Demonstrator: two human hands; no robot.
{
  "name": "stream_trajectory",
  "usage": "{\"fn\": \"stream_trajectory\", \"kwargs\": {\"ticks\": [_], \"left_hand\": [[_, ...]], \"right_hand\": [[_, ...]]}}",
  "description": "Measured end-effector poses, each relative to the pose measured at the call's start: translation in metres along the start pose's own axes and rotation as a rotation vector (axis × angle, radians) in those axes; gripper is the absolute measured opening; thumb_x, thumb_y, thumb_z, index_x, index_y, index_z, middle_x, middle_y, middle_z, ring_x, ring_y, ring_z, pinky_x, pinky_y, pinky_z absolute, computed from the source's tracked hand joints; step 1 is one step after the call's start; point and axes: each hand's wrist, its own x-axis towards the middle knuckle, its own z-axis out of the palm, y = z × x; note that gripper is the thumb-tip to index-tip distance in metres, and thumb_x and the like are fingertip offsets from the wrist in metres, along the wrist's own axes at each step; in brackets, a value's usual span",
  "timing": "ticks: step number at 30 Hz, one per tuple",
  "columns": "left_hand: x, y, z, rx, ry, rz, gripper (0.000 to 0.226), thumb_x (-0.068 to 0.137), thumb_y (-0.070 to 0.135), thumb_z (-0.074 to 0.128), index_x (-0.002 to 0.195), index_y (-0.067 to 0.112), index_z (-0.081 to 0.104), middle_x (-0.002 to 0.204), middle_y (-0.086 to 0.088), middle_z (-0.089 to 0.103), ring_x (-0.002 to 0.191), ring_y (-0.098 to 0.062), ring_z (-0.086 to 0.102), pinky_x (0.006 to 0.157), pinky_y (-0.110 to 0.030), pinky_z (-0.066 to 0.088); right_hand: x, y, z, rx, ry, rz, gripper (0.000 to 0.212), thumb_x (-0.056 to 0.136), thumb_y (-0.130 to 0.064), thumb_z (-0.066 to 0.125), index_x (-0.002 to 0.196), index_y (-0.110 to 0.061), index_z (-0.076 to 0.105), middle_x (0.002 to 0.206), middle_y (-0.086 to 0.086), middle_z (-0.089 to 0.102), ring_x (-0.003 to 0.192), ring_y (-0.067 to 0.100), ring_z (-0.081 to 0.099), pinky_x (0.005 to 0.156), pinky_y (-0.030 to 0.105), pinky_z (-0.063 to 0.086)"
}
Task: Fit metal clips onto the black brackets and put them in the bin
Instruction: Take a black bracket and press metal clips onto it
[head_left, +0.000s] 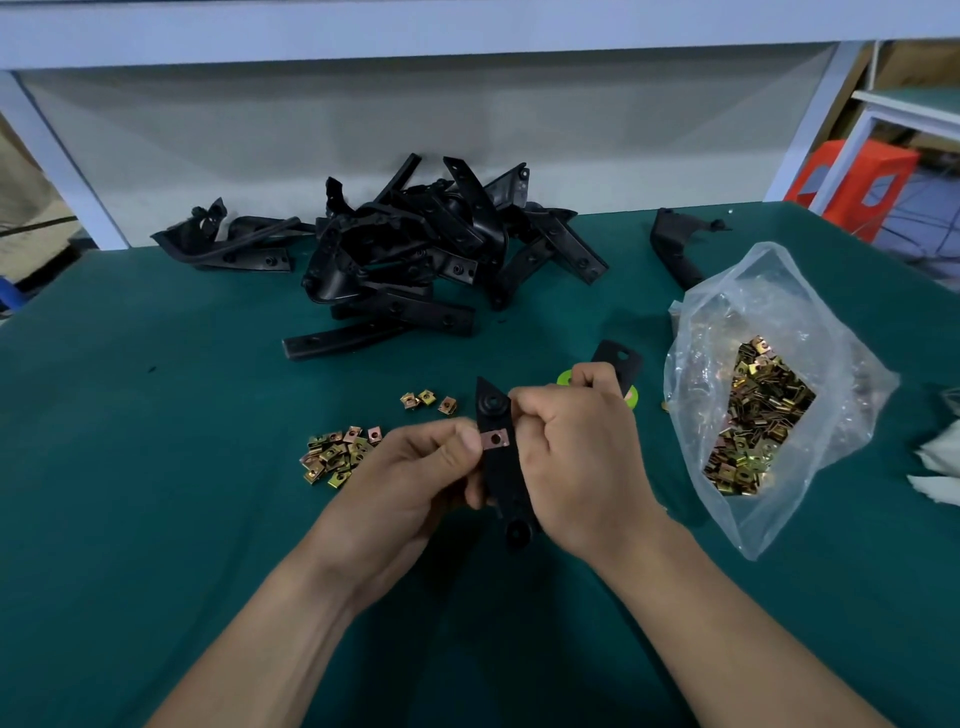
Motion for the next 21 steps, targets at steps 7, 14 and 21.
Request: {"fn": "stream_trajectory", "kwargs": {"ticks": [7,14,21], "left_hand": [[0.006,-0.004,0.017,0.18,0.321,0.034,0.027,0.09,0.017,0.071,0.069,0.004,0.059,0.07,-0.013,0.052,0.068,-0.023,0.047,0.064,-0.039,0.04],[0.009,-0.003,0.014,0.184,0.509,0.156,0.025,0.095,0.01,0.067,0.071,0.01,0.07,0.072,-0.005,0.061,0.071,-0.015,0.054,0.071,-0.028,0.045],[0.009,0.0,0.014,0.016,0.545,0.118,0.039,0.1,0.01,0.059,0.062,0.02,0.057,0.074,-0.009,0.049,0.068,-0.017,0.045,0.07,-0.032,0.038]], "right_hand": [[0.002,-0.002,0.01,-0.308,-0.034,0.004,0.032,0.081,-0.013,0.035,0.056,-0.026,0.02,0.043,-0.009,0.031,0.045,0.02,0.029,0.083,0.039,0.032],[0.009,0.014,-0.014,-0.116,0.232,0.058,0.021,0.088,-0.013,0.064,0.107,-0.016,0.07,0.117,-0.004,0.068,0.115,0.015,0.057,0.103,0.021,0.032],[0.016,0.02,-0.024,0.655,0.105,0.65,0.008,0.09,-0.03,0.076,0.088,-0.023,0.073,0.088,-0.003,0.076,0.088,0.02,0.073,0.081,0.038,0.06]]}}
